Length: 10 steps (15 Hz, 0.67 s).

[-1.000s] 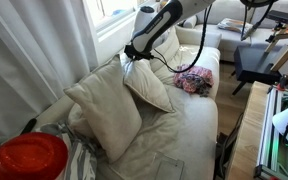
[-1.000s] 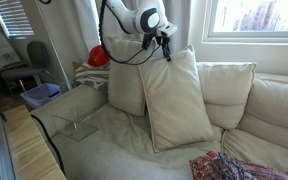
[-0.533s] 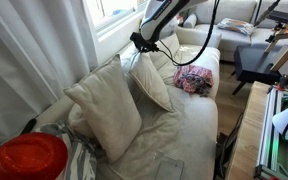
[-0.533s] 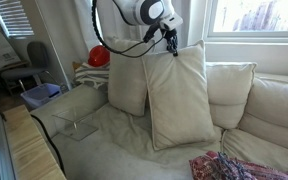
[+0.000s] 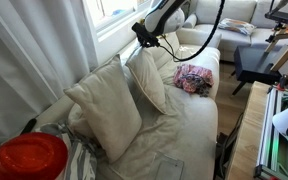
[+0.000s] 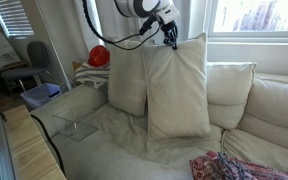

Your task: Move the blanket to the right, pick up the lying pillow on the couch and put it in an upright position

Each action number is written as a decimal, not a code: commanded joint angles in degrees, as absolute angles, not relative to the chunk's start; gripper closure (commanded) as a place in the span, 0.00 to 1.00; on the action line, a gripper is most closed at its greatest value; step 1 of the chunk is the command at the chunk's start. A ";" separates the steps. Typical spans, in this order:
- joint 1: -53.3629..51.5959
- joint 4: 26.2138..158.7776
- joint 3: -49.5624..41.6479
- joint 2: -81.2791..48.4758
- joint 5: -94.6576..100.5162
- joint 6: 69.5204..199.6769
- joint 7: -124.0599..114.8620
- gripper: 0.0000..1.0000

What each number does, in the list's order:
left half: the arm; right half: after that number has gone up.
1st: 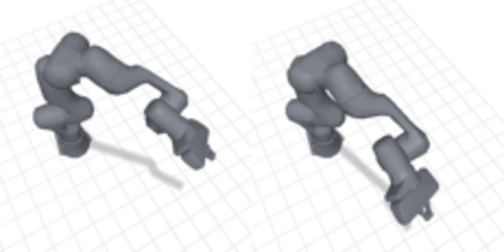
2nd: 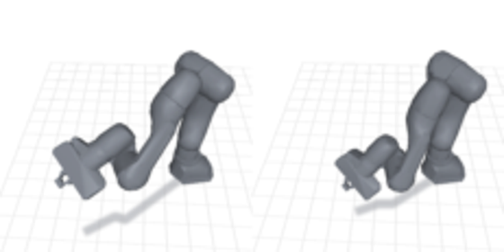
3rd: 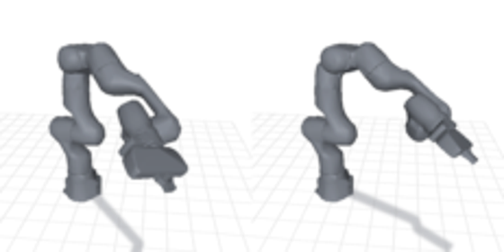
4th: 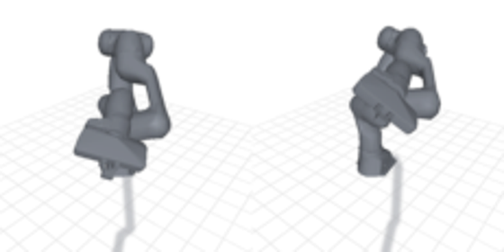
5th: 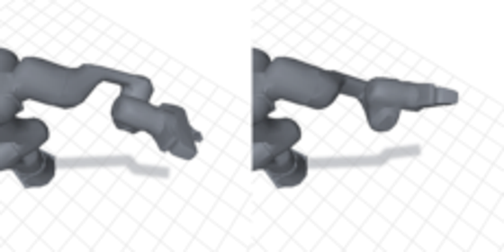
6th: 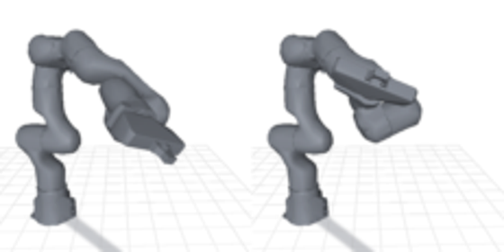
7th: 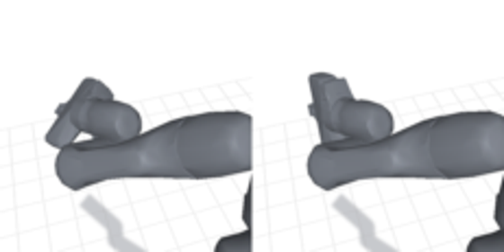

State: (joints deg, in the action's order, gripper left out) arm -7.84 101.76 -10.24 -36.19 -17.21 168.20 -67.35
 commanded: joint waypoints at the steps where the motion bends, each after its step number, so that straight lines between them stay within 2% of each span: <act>1: -8.00 104.51 -9.69 -32.72 -18.51 171.00 -70.11 0.98; 10: -9.86 100.76 -14.40 -37.65 -17.42 169.56 -83.69 0.98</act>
State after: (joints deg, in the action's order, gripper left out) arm -8.47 102.36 -12.14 -35.97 -17.75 169.09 -78.84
